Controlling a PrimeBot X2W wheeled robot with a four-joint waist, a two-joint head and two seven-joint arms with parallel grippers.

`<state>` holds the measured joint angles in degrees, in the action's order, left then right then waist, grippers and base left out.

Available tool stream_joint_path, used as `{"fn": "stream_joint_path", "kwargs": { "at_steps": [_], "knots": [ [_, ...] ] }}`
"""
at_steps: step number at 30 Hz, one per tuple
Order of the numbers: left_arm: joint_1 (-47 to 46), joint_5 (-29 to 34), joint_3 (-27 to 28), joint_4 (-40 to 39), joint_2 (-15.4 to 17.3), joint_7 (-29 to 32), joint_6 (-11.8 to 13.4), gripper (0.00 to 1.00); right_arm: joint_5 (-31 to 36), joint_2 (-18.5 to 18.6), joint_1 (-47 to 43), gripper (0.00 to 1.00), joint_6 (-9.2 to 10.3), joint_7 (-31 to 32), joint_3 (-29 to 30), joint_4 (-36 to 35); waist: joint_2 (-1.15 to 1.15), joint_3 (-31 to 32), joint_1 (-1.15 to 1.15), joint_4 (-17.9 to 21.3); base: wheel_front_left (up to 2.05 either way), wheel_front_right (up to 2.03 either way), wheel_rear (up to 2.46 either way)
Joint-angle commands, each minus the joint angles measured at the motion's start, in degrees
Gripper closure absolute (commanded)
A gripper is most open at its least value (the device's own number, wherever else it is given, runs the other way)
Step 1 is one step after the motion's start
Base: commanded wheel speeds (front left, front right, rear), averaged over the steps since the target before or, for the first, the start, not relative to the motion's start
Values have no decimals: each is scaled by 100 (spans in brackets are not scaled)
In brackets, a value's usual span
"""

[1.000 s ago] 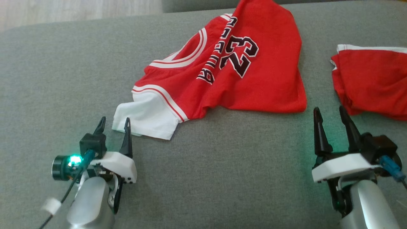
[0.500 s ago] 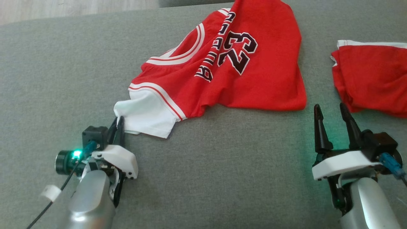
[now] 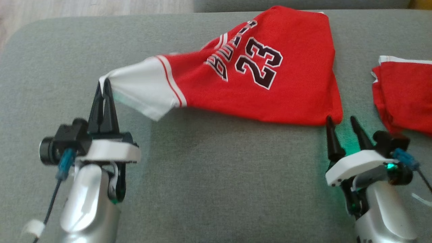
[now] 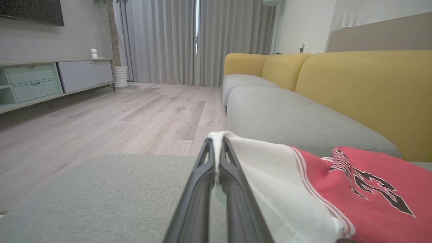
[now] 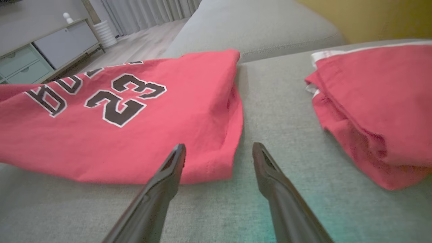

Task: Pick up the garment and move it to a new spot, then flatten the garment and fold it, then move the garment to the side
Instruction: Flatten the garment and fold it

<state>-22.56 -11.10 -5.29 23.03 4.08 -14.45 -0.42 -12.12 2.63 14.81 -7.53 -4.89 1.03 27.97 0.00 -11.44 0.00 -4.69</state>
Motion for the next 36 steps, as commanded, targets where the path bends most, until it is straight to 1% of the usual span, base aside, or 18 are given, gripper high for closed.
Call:
{"fn": "stream_joint_path", "kwargs": {
  "at_steps": [1,5,11,18,29,30,31,32,36],
  "knots": [
    [-16,35,228,-242,71,-53,31,100,-44,25,139,0,4,2,-160,-77,0,10,0,-28,0,0,0],
    [158,89,256,-485,35,-53,16,100,18,25,238,0,4,68,-202,303,0,-5,0,-77,0,0,0],
    [226,143,290,-606,-5,-54,-6,100,53,25,390,0,4,-10,-134,659,0,-78,0,-111,0,0,0],
    [228,183,284,-633,-49,-54,-31,100,-36,25,667,0,4,-194,-101,952,0,-129,0,-147,0,0,0],
    [210,240,258,-632,-83,-54,-89,100,35,25,950,0,4,-410,-314,1259,0,-179,0,-201,0,0,0],
    [213,245,261,-625,-84,-54,-94,100,40,25,962,37,4,-419,-352,1278,0,-173,0,-200,0,0,0],
    [217,249,268,-620,-86,-54,-96,100,46,25,968,78,4,-427,-394,1292,0,-162,0,-197,0,0,0],
    [225,253,276,-611,-88,-54,-98,100,61,25,966,100,4,-441,-440,1296,0,-143,0,-190,0,0,0],
    [279,283,308,-558,-92,-54,-99,100,202,25,882,100,4,-485,-479,1234,0,-17,0,-127,0,0,0]
  ]
}}
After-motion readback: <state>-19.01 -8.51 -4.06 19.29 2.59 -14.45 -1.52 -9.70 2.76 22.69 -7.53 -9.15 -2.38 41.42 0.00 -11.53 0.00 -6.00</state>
